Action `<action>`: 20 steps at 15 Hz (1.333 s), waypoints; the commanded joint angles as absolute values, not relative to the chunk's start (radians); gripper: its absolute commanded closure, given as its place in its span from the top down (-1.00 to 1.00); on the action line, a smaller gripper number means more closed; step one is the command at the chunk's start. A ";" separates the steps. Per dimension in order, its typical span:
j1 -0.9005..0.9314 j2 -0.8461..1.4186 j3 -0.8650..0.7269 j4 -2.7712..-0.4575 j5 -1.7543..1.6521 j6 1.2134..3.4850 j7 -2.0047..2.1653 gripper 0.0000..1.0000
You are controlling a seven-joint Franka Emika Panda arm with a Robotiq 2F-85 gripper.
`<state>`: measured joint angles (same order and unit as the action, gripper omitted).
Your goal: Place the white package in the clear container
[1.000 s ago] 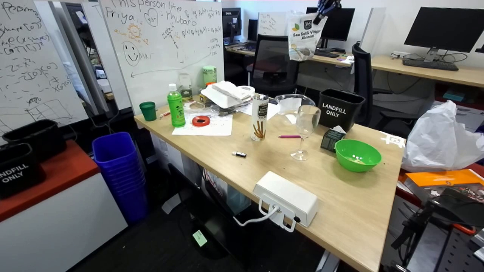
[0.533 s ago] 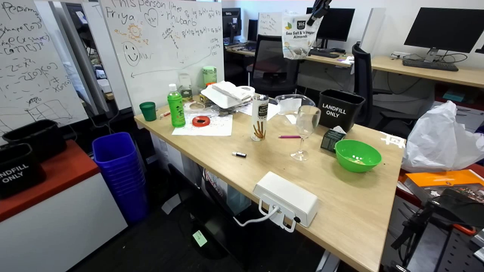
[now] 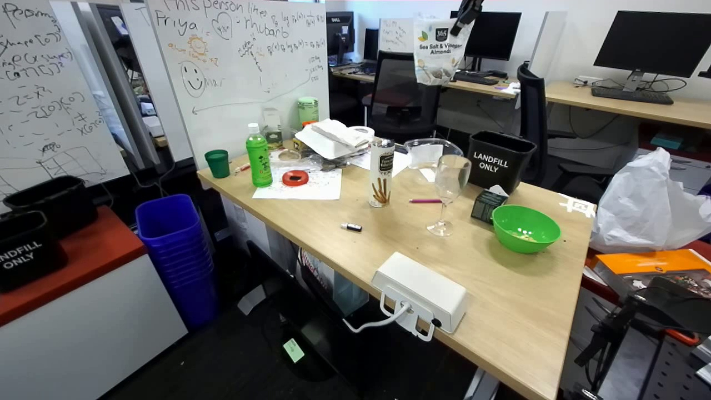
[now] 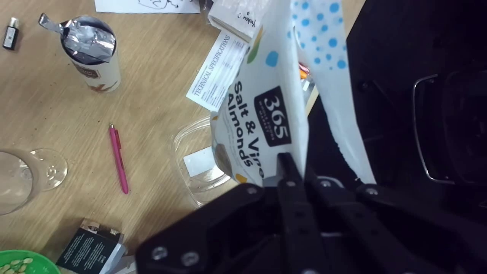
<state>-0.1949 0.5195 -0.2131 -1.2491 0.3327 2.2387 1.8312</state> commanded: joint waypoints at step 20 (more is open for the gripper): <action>-0.242 0.708 -0.215 -1.126 0.301 2.201 2.079 -0.99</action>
<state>-0.2307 0.6499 -0.2175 -1.2045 0.3239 2.2337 2.0131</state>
